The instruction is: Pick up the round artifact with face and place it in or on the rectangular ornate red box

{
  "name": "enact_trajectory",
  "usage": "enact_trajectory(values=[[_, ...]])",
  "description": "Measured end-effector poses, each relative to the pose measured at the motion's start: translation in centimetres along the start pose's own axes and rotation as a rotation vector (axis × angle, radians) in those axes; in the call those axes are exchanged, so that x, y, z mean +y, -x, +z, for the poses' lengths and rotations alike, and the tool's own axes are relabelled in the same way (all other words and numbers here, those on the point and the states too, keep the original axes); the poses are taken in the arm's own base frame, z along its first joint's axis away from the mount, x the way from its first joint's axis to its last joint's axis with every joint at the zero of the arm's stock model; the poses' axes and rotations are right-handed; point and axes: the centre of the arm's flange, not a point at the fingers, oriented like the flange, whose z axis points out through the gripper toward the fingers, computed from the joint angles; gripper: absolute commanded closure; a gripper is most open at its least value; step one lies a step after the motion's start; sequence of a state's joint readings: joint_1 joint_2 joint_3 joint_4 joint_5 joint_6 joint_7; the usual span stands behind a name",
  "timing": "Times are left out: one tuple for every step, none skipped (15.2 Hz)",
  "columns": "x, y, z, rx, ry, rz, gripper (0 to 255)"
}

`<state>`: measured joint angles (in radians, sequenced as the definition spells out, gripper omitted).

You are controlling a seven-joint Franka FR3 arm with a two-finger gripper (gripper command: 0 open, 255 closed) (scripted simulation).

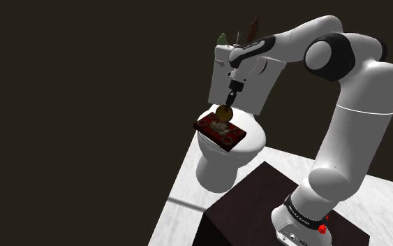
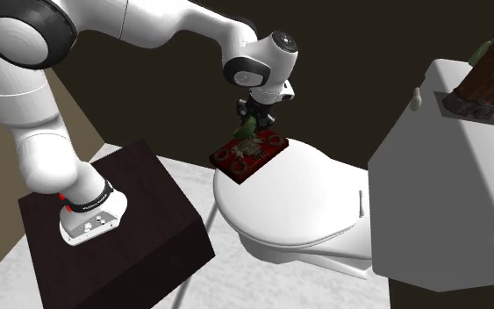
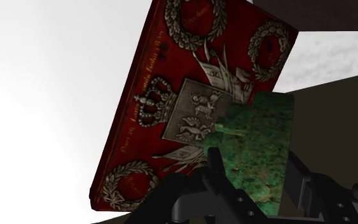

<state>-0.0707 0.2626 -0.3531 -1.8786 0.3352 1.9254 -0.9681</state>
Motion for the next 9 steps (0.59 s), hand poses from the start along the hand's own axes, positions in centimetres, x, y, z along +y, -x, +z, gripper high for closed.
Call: enact_trajectory(values=[[0.2,0.0,0.6,0.000,0.000,0.000,255],[0.4,0.0,1.0,0.000,0.000,0.000,255],[0.6,0.1,1.5,0.000,0.000,0.000,255],[0.7,0.1,2.1,0.000,0.000,0.000,255],[0.7,0.2,2.6,0.000,0.000,0.000,255],[0.9,0.2,3.1,0.000,0.000,0.000,255],[1.1,0.1,3.6,0.000,0.000,0.000,255],[1.2,0.1,4.0,0.000,0.000,0.000,255],[1.3,0.2,4.3,0.000,0.000,0.000,255]])
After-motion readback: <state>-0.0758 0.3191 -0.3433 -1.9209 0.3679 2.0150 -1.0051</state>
